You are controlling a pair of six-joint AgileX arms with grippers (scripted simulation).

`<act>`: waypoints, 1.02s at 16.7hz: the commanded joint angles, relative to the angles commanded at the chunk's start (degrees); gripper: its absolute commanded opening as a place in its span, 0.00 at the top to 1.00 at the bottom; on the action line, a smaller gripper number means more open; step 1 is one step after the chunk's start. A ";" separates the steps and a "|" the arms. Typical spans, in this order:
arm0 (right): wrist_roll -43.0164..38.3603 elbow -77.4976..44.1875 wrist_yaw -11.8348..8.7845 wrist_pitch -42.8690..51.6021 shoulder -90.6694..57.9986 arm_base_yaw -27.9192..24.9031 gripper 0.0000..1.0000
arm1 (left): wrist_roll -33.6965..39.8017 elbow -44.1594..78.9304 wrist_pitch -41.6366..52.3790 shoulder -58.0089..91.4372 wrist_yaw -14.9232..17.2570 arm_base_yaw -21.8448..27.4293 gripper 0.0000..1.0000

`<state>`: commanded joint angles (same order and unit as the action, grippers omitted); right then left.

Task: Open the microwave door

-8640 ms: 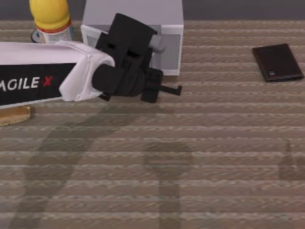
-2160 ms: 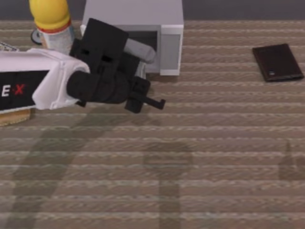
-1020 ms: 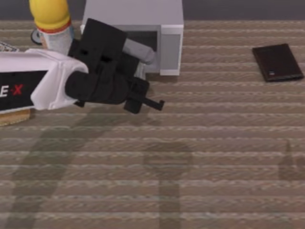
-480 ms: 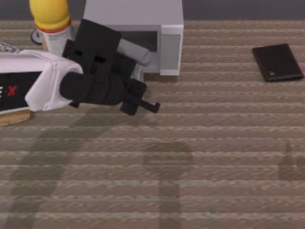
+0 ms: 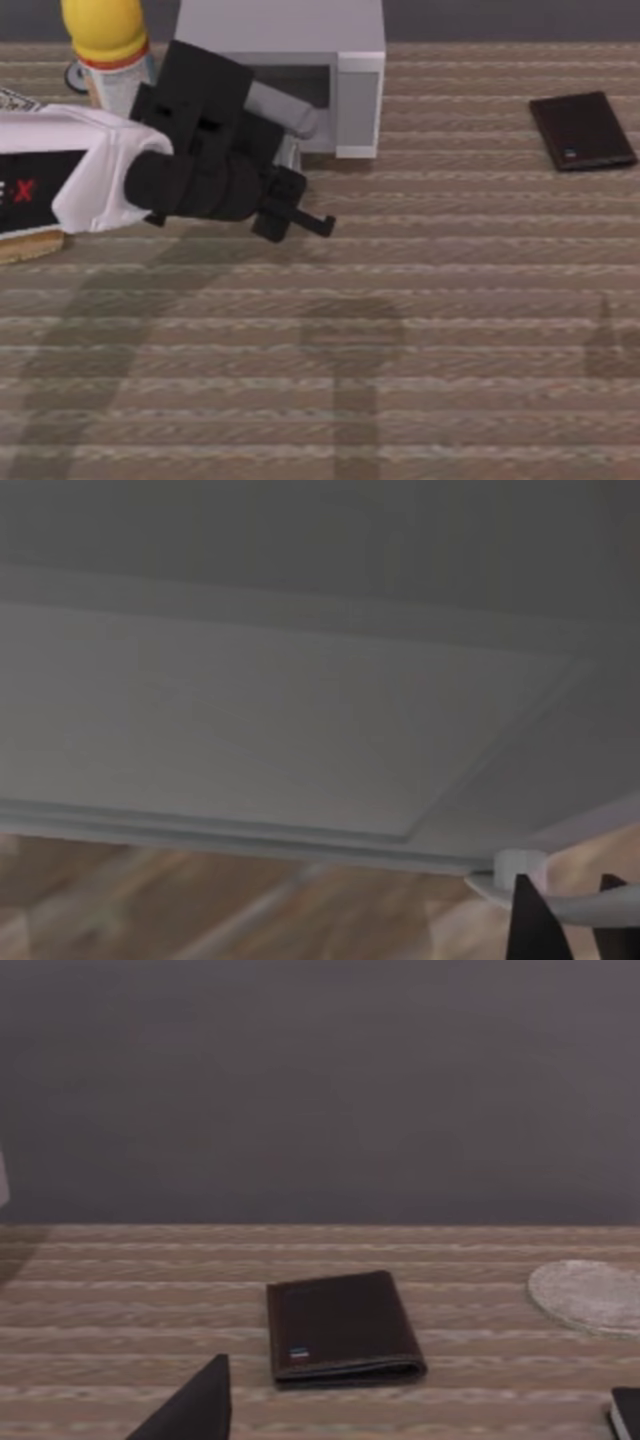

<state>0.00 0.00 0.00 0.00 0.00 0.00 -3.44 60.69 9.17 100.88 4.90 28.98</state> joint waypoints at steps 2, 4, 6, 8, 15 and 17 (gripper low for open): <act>0.00 0.00 0.00 0.00 0.00 0.00 0.00 | 0.00 0.00 0.00 0.00 0.00 0.00 1.00; 0.00 0.00 0.00 0.00 0.00 0.00 0.00 | 0.00 0.00 0.00 0.00 0.00 0.00 1.00; 0.00 0.00 0.00 0.00 0.00 0.00 0.00 | 0.00 0.00 0.00 0.00 0.00 0.00 1.00; 0.00 0.00 0.00 0.00 0.00 0.00 0.00 | 0.00 0.00 0.00 0.00 0.00 0.00 1.00; 0.00 0.00 0.00 0.00 0.00 0.00 0.00 | -0.44 -0.32 0.15 -0.17 0.95 0.05 1.00; 0.00 0.00 0.00 0.00 0.00 0.00 0.00 | -1.63 -0.67 0.06 -0.74 1.74 -0.59 1.00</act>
<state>0.00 0.00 0.00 0.00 0.00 0.00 -5.07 60.02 9.24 100.14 6.63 28.38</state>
